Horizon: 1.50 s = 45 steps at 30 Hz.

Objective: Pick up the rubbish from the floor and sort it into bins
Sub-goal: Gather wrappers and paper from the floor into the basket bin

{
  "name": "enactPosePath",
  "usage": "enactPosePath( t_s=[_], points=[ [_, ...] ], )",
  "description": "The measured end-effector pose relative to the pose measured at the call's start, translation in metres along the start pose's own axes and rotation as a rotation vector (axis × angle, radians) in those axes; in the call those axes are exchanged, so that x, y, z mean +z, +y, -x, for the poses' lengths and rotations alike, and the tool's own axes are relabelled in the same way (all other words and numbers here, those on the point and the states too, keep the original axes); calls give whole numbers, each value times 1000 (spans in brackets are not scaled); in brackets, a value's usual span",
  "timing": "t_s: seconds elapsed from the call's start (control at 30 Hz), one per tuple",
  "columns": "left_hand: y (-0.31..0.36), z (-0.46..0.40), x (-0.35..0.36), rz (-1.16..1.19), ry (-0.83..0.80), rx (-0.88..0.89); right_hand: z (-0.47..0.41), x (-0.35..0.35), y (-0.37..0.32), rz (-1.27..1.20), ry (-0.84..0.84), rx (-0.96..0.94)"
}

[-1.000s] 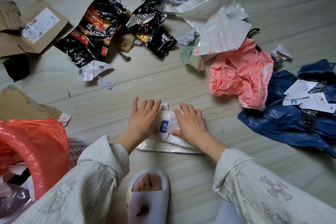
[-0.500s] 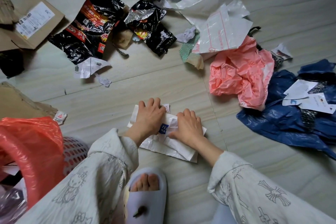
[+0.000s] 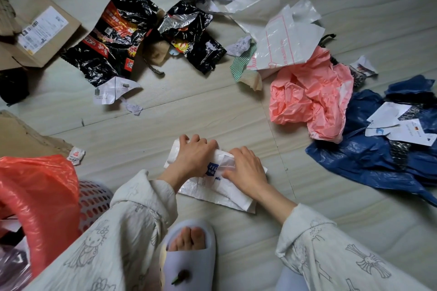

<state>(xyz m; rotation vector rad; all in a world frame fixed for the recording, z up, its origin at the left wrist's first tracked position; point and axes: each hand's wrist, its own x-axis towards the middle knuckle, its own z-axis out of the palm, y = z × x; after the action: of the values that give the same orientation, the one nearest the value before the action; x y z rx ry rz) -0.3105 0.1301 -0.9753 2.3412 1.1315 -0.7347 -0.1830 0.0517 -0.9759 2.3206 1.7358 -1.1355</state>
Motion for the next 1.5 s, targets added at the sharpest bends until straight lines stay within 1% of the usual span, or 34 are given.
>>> enactPosePath(
  t_s=[0.07,0.17,0.23,0.3,0.37,0.43,0.53,0.6,0.67,0.8,0.87,0.97,1.07,1.2,1.23,1.3,1.37,1.4,1.5],
  points=[
    [-2,-1,0,13,-20,8,0,-2,4,27,3,-27],
    [-6,2,1,77,-18,4,2,-4,8,59,12,-127],
    [-7,6,3,120,1,-3,3,-8,10,2,34,-184],
    [-7,12,4,149,34,-16,2,-13,10,-104,93,-219],
    [-6,18,7,180,61,-43,1,-16,9,-216,188,-209],
    [-5,23,11,223,81,-83,4,-19,6,-280,280,-156],
    [-3,26,15,277,79,-146,10,-16,5,-266,419,-147],
    [-5,26,17,341,47,-177,17,-14,4,-245,459,-139],
    [-7,28,15,430,36,-213,22,-15,4,-248,463,-143],
    [-15,41,-12,692,146,-282,28,-42,-8,-336,445,-85],
    [-21,50,-37,758,216,-297,32,-65,-22,-388,452,-47],
    [-32,73,-81,858,373,-311,43,-99,-51,-490,497,-15],
    [-43,113,-127,937,547,-304,63,-132,-89,-570,524,-68],
    [-71,190,-168,1006,734,-354,94,-159,-150,-625,470,-159],
    [-78,212,-174,1024,775,-365,101,-162,-165,-636,422,-181],
    [-92,256,-179,1076,843,-405,114,-165,-194,-645,255,-232],
    [-109,299,-168,1150,883,-489,129,-161,-223,-629,99,-302],
    [-117,315,-158,1186,886,-522,134,-158,-235,-616,55,-327],
    [-134,358,-116,1261,882,-575,147,-144,-270,-491,-5,-396]
  ],
)
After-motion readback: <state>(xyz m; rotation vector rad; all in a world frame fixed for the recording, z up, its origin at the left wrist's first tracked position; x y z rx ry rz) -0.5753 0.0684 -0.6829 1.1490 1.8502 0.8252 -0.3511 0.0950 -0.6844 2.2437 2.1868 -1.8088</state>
